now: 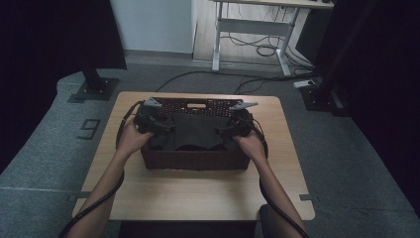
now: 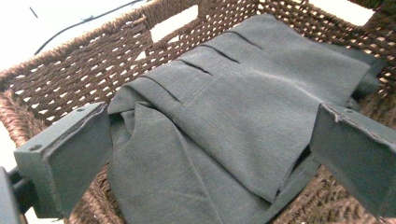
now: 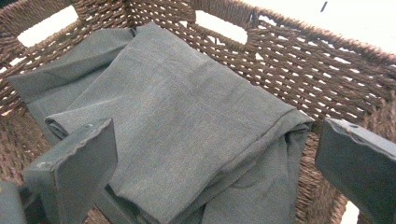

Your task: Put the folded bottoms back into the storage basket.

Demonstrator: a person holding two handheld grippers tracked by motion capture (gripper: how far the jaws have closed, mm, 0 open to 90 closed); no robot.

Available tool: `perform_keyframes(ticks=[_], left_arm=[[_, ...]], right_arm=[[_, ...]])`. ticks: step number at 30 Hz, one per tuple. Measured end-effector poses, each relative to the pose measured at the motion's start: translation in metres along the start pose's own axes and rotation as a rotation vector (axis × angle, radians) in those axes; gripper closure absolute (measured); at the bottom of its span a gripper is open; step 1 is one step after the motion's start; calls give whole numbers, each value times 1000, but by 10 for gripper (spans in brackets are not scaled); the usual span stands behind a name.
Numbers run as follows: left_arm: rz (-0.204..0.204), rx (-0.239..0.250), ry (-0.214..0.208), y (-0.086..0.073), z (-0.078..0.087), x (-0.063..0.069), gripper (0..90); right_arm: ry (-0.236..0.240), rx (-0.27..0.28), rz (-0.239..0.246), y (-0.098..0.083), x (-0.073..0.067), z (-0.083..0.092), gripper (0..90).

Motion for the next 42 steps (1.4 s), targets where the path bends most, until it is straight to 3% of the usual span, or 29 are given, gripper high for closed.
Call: perform_keyframes(ticks=[4,8,13,17,34,42], left_arm=[[6,13,4,-5,7,-1,0],[-16,19,7,-10,13,-2,0],[-34,17,18,-17,21,-2,0],[-30,14,26,-24,27,-3,0],[24,33,60,-60,57,-15,0],[43,42,73,-76,66,-19,0]], right_arm=[[-6,3,7,-2,2,6,0],[-7,7,17,-5,4,12,0],[-10,8,68,-8,4,20,0],[-12,18,75,-11,5,26,0],[-32,37,47,-26,17,50,0],[-41,29,-2,-36,29,59,0]])
Point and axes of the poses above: each handheld gripper's, and its own axes: z roughly backward along the jaws, y roughly out of its top, x roughly to its right, the point moved 1 cm from there along -z, roughly forward along the jaws, and after that the axes turned 9 degrees about -y, right-handed, at the moved point
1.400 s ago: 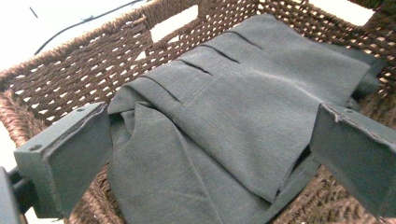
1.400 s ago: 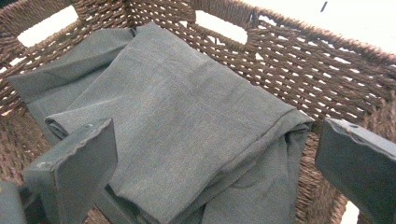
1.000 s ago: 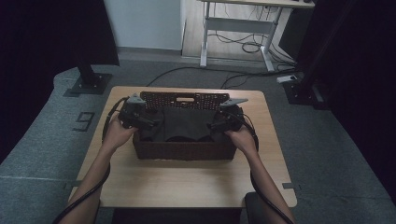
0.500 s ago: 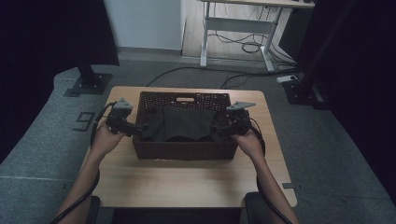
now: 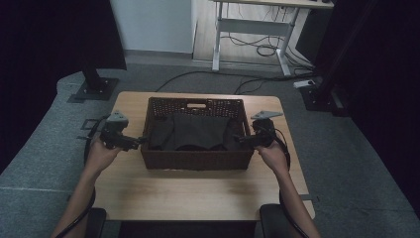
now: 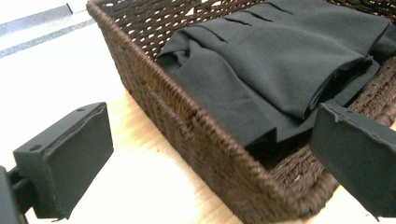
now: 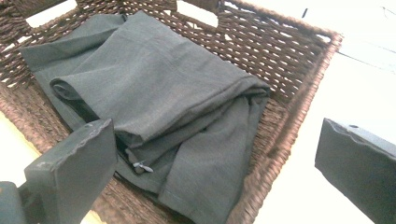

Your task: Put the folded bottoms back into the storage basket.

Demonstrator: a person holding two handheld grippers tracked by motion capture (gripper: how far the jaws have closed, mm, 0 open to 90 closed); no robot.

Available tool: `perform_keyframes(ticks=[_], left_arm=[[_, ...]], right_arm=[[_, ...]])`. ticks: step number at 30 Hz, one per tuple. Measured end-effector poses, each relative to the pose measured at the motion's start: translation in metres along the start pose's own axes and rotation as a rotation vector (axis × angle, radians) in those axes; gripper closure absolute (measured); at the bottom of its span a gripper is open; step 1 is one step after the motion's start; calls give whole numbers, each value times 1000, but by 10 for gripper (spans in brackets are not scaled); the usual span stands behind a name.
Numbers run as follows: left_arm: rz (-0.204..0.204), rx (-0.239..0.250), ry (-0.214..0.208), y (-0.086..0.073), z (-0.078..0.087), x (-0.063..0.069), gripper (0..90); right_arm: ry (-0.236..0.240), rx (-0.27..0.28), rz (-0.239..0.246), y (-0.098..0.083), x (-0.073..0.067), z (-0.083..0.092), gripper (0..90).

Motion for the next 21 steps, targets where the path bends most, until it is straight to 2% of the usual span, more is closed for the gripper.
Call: perform_keyframes(ticks=[21], left_arm=[[47,7,15,-42,12,-13,0]], right_arm=[[-78,-2,-92,-38,40,25,0]])
Point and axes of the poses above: each handheld gripper's, and its own axes: z roughly backward along the jaws, y roughly out of its top, x roughly to its right, the point moved 1 cm from there along -z, roughly forward along the jaws, and after that the axes turned 9 degrees about -y, right-handed, at the moved point
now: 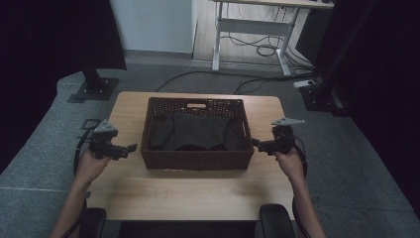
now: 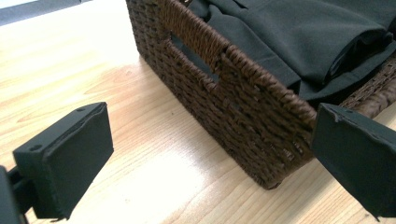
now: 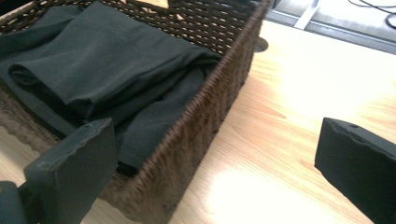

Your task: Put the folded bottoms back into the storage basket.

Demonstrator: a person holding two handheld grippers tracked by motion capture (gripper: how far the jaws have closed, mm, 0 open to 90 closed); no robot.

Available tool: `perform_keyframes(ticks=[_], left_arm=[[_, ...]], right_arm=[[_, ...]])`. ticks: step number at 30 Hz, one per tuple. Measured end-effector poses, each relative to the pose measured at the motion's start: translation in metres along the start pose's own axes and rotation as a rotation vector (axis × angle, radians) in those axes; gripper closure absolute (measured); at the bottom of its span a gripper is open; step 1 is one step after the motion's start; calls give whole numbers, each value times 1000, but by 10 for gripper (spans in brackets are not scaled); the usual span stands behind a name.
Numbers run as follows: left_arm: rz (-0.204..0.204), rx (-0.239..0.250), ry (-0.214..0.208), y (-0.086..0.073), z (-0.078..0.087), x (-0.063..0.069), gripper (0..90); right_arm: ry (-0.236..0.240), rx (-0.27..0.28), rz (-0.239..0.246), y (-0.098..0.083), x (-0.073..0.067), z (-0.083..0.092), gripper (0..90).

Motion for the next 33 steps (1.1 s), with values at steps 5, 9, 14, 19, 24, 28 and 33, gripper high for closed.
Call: perform_keyframes(ticks=[5,9,14,19,24,28,33], left_arm=[[10,-1,3,-9,-1,-2,0],[12,-2,6,-16,-4,-3,0],[9,-9,10,-26,-8,-4,0],[20,-8,3,-37,-14,-4,0],[30,-17,0,-47,-22,-4,0],[37,-21,-6,-55,-27,-3,0],[45,-34,-13,-65,-34,-2,0]], right_arm=[[-19,-1,-12,-10,6,2,0],[-26,-11,-18,-17,8,1,0],[-33,-16,-24,-27,9,-2,0],[-50,-4,-25,-37,10,-5,0],[-58,-17,-30,-47,10,-9,0],[-61,-34,-34,-57,9,-15,0],[-64,-45,-38,-68,6,-19,0]])
Point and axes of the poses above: each handheld gripper's, and its own axes: z roughly backward along the jaws, y roughly out of its top, x roughly to its right, the point moved 1 cm from there along -z, roughly forward along the jaws, and after that the axes turned 9 degrees about -y, right-handed, at the moved point
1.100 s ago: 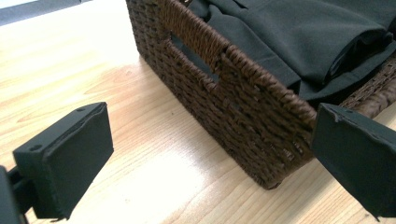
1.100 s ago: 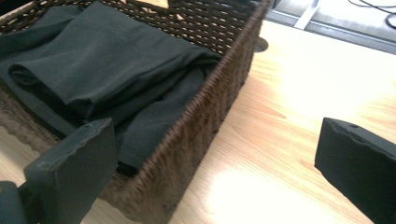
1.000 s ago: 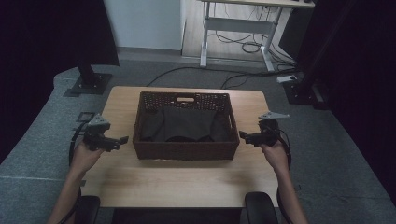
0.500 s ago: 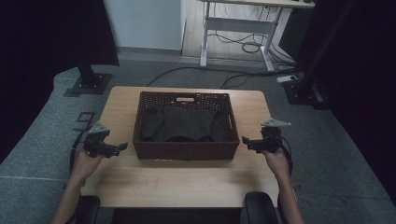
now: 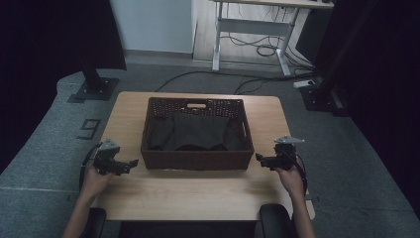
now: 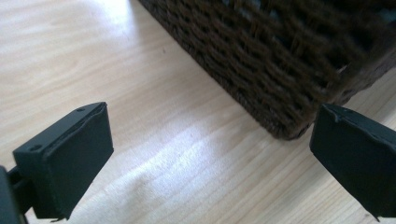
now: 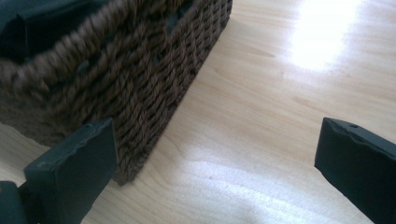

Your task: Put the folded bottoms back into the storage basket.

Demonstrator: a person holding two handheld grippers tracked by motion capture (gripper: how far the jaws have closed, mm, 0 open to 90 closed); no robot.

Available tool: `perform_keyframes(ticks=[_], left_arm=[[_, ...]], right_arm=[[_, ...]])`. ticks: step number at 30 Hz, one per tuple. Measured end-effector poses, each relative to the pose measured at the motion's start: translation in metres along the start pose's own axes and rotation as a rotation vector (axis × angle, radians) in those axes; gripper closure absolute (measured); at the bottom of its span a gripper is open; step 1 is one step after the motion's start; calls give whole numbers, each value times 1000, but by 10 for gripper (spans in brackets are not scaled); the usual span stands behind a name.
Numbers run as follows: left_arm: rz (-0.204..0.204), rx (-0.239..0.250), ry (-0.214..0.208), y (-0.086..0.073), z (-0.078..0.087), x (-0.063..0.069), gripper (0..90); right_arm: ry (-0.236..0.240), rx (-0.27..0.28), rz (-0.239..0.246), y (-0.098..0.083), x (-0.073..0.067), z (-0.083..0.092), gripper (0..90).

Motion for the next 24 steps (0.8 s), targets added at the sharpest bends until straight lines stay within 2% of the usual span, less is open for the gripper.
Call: perform_keyframes(ticks=[7,14,15,20,21,24], left_arm=[[2,-40,2,-15,-10,0,0],[19,-80,-2,-24,-20,-3,0],[17,-98,1,-25,-22,-3,0],[-18,-125,47,-24,-26,2,0],[-17,-127,48,-24,-26,2,0],[-16,-126,51,-24,-26,2,0]], right_arm=[[-1,-18,-15,-17,-4,-9,0],[-13,-66,-23,-37,-7,-23,0],[-16,-74,-20,-40,-8,-26,0],[-29,-126,21,-53,-14,-38,0],[-41,-111,34,-55,-16,-39,0],[-44,-105,23,-56,-16,-40,0]])
Point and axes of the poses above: each handheld gripper's, and its own axes: z roughly backward along the jaws, y roughly out of its top, x roughly to its right, the point moved 1 cm from there along -z, roughly forward along the jaws, and after that the axes turned 9 degrees about -y, right-handed, at the moved point
